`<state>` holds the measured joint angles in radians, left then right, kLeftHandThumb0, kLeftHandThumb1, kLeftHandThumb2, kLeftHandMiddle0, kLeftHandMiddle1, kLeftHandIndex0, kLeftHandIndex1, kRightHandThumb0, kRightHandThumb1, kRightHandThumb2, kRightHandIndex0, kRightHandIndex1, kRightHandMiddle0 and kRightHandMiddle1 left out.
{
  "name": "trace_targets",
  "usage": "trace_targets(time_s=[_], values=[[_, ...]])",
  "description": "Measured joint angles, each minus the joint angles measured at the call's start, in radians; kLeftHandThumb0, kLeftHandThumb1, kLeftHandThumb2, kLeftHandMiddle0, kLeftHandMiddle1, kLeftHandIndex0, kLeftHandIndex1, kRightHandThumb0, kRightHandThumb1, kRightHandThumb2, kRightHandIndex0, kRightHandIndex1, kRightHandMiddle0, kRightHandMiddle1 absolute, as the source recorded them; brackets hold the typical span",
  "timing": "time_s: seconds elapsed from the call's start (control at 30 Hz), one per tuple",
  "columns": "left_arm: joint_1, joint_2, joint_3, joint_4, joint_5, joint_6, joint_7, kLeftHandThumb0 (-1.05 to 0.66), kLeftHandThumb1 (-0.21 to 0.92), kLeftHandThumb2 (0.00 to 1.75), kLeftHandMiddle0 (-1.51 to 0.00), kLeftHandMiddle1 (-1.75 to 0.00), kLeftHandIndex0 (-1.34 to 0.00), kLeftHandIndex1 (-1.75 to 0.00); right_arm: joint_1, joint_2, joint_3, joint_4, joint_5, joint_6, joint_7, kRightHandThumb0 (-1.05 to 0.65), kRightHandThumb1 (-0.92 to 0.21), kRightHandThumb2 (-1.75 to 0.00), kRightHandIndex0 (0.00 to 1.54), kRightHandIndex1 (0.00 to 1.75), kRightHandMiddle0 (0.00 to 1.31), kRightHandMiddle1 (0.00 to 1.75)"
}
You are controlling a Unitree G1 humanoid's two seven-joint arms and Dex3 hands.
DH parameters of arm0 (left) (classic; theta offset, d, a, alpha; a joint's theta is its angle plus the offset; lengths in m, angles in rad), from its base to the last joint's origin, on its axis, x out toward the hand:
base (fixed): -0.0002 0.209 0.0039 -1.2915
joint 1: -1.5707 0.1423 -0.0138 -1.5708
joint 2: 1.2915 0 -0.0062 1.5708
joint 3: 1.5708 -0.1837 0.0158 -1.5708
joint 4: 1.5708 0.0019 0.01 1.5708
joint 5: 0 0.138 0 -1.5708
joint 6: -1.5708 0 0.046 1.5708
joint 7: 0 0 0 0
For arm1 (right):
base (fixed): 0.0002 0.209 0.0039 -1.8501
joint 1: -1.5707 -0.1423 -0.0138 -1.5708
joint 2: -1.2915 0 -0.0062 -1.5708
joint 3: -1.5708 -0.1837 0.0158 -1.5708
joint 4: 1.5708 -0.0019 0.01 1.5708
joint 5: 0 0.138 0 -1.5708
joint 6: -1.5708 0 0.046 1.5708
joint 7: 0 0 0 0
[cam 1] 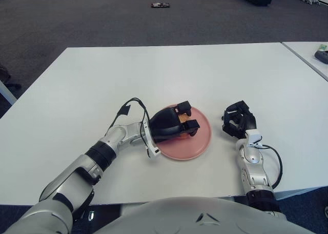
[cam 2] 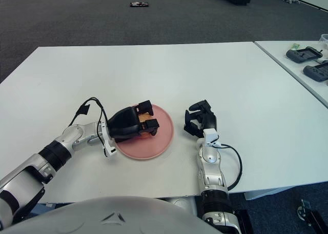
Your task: Put the apple into the plate.
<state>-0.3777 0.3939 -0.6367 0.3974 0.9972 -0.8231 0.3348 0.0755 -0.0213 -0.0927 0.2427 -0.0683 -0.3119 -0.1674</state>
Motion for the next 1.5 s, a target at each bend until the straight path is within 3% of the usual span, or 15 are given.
trace_targets(time_s=[0.03, 0.13, 0.17, 0.2, 0.3, 0.43, 0.53, 0.63, 0.73, 1.0, 1.5], values=[[0.002, -0.001, 0.002, -0.004, -0.040, 0.002, -0.035, -0.01, -0.03, 1.68, -0.85, -1.75, -0.72, -1.63, 0.000, 0.000, 0.000, 0.000, 0.000, 0.000, 0.000, -0.40, -0.57, -1.01, 0.58, 1.47, 0.41, 1.75], [0.008, -0.002, 0.006, -0.011, -0.161, 0.013, -0.149, -0.01, 0.30, 1.32, -0.54, -1.74, -0.53, -1.67, 0.000, 0.000, 0.000, 0.000, 0.000, -0.001, -0.001, -0.40, -0.57, -1.01, 0.58, 1.48, 0.41, 1.75], [0.012, -0.003, 0.007, -0.011, -0.195, 0.017, -0.179, -0.01, 0.46, 1.13, -0.40, -1.73, -0.44, -1.70, 0.000, 0.000, 0.000, 0.000, -0.001, -0.001, -0.002, -0.40, -0.57, -1.01, 0.58, 1.48, 0.41, 1.75], [0.016, -0.005, 0.007, -0.011, -0.220, 0.021, -0.207, -0.13, 0.63, 0.91, -0.26, -1.59, -0.35, -1.72, 0.000, 0.000, 0.000, 0.000, -0.001, -0.001, -0.002, -0.40, -0.57, -1.01, 0.58, 1.48, 0.41, 1.75], [0.017, -0.009, 0.007, 0.000, -0.270, 0.022, -0.252, -0.28, 0.82, 0.66, -0.08, -1.40, -0.24, -1.74, 0.000, 0.000, 0.000, 0.003, -0.001, -0.001, -0.004, -0.40, -0.57, -1.01, 0.57, 1.48, 0.41, 1.75], [0.004, -0.007, 0.006, 0.030, -0.268, -0.012, -0.247, -0.60, 0.84, 0.86, -0.02, -1.12, -0.06, -1.39, 0.000, 0.000, 0.000, 0.005, -0.001, -0.001, -0.008, -0.40, -0.57, -1.01, 0.56, 1.47, 0.41, 1.75], [-0.008, -0.004, 0.003, 0.057, -0.238, -0.042, -0.216, -0.74, 0.90, 0.80, 0.00, -0.66, -0.02, -0.83, 0.000, 0.000, 0.001, 0.005, -0.001, -0.001, -0.009, -0.40, -0.57, -1.01, 0.56, 1.46, 0.41, 1.75], [-0.015, -0.004, 0.003, 0.079, -0.221, -0.061, -0.192, -0.81, 0.91, 0.75, 0.00, -0.40, 0.00, -0.59, -0.001, 0.000, 0.001, 0.005, -0.001, -0.002, -0.009, -0.40, -0.57, -1.01, 0.57, 1.46, 0.41, 1.75], [-0.016, -0.005, 0.004, 0.091, -0.218, -0.074, -0.180, -0.84, 0.91, 0.71, 0.00, -0.25, 0.00, -0.48, -0.001, 0.000, 0.001, 0.005, -0.001, -0.006, -0.009, -0.40, -0.57, -1.01, 0.57, 1.46, 0.41, 1.75], [-0.010, -0.005, 0.009, 0.083, -0.244, -0.094, -0.190, -0.89, 0.90, 0.68, 0.00, -0.04, 0.00, -0.41, -0.001, -0.002, 0.001, 0.008, -0.001, -0.008, -0.007, -0.40, -0.57, -1.01, 0.57, 1.47, 0.41, 1.75], [0.031, -0.032, 0.053, 0.079, -0.263, -0.042, -0.182, -0.99, 0.92, 0.75, 0.00, 0.00, 0.00, -0.30, -0.005, -0.002, 0.001, 0.007, -0.001, 0.001, -0.005, -0.40, -0.58, -1.00, 0.55, 1.49, 0.41, 1.75]])
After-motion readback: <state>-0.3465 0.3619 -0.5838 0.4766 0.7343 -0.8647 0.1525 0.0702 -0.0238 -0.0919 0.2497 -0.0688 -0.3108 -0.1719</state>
